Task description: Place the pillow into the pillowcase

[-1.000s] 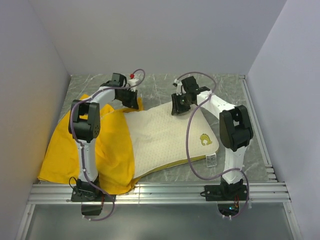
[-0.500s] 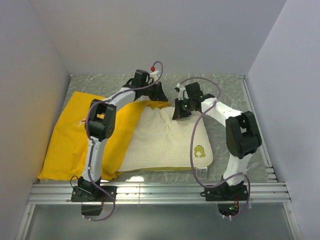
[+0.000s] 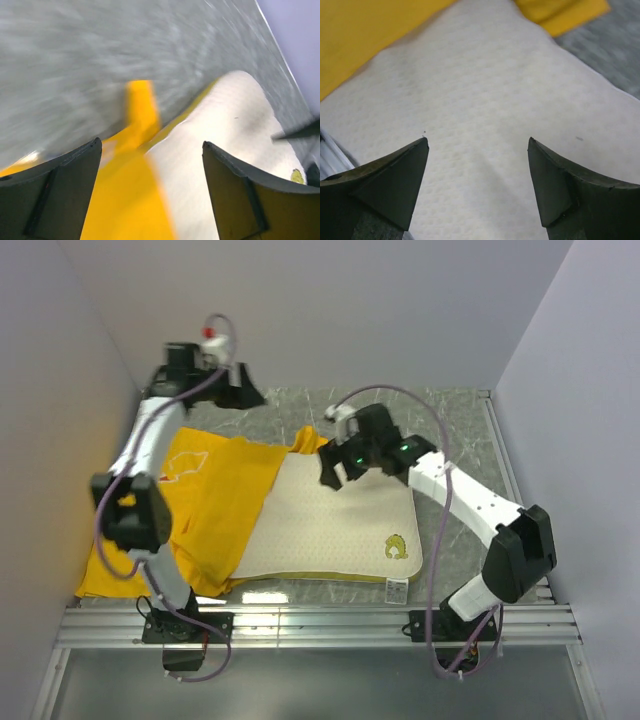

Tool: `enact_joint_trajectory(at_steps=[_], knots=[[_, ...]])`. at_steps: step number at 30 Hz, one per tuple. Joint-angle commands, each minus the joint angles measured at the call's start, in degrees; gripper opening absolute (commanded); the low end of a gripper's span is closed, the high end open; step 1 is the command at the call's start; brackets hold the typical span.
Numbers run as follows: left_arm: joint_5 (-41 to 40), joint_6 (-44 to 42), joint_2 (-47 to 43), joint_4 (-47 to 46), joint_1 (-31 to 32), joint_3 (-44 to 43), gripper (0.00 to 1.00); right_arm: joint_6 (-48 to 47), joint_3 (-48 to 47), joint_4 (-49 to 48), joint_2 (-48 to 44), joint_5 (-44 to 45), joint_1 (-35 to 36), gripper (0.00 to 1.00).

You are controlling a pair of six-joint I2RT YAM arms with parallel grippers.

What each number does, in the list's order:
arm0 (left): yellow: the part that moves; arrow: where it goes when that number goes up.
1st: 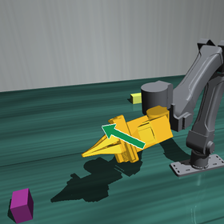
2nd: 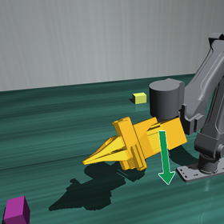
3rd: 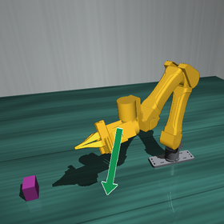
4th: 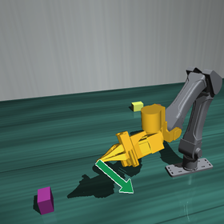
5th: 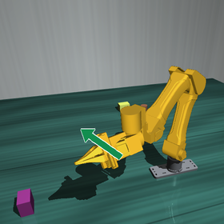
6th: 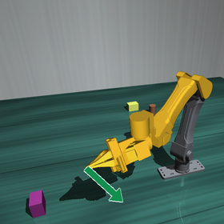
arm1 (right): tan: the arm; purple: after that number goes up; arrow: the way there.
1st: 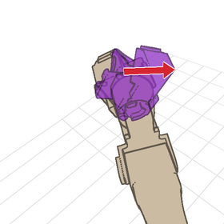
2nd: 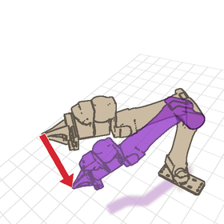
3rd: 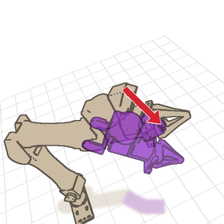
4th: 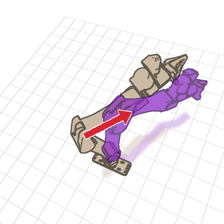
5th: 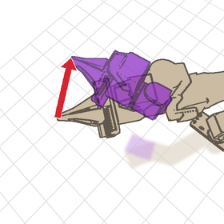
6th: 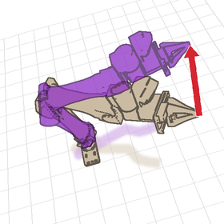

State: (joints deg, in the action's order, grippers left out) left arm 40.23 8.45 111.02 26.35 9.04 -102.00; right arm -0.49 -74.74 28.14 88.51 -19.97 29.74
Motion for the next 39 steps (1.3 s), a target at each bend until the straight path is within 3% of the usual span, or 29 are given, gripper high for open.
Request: enact_joint_trajectory(at_steps=[1, 4, 8, 13, 18, 23, 24, 27, 30, 31, 33, 36, 39], knots=[[-5.04, -11.14, -14.23, 16.21, -8.66, 7.12, 0.85, -7.84, 0.03, 1.74, -2.47, 7.90, 11.64, 0.87], [-9.01, -16.17, -21.53, 21.97, -13.06, 19.31, 0.80, -8.91, 0.21, 3.67, -0.19, 8.89, 17.26, 0.87], [-14.29, -18.91, -27.95, 21.30, -13.61, 34.20, 0.69, -9.09, 2.40, 5.34, 1.23, 7.14, 19.57, 0.87], [-15.18, -16.71, -22.62, 16.99, -10.55, 42.22, 0.55, -10.05, 6.61, 6.40, -0.62, 7.04, 20.01, 0.88], [-12.90, -10.65, -10.58, 8.57, -2.99, 35.83, 0.46, -9.79, 10.92, 4.91, -2.73, 10.81, 19.75, 0.89], [-14.04, -4.42, 6.00, 6.61, 5.11, 13.36, 0.39, -8.04, 12.25, 1.49, 3.14, 13.99, 13.87, 0.89], [-13.69, -3.97, 8.57, 7.83, 5.63, 5.48, 0.39, -7.51, 11.55, 0.78, 4.47, 14.77, 10.03, 0.89], [-12.19, -2.82, 15.70, 8.46, 5.38, -4.06, 0.44, -7.07, 8.05, -1.51, 8.95, 16.01, 3.59, 0.89], [-9.65, -2.65, 15.72, 7.32, 2.84, -9.18, 0.62, -7.68, 4.09, -0.90, 10.54, 14.43, -1.08, 0.88], [-8.16, -2.73, 14.58, 7.05, 1.87, -8.49, 0.68, -7.94, 3.55, -0.29, 10.11, 14.08, -1.17, 0.88], [-3.85, -3.96, 9.32, 6.96, -1.37, -6.04, 0.71, -7.08, 2.15, 0.51, 8.18, 12.33, -0.74, 0.88], [1.93, -7.83, -1.74, 4.69, -5.85, 4.05, 0.75, -5.58, 1.00, 1.83, 5.45, 11.44, 2.59, 0.89], [6.59, -13.27, -12.82, 3.79, -8.85, 16.27, 0.81, -6.62, 1.18, 0.78, 3.69, 16.16, 8.83, 0.90]])
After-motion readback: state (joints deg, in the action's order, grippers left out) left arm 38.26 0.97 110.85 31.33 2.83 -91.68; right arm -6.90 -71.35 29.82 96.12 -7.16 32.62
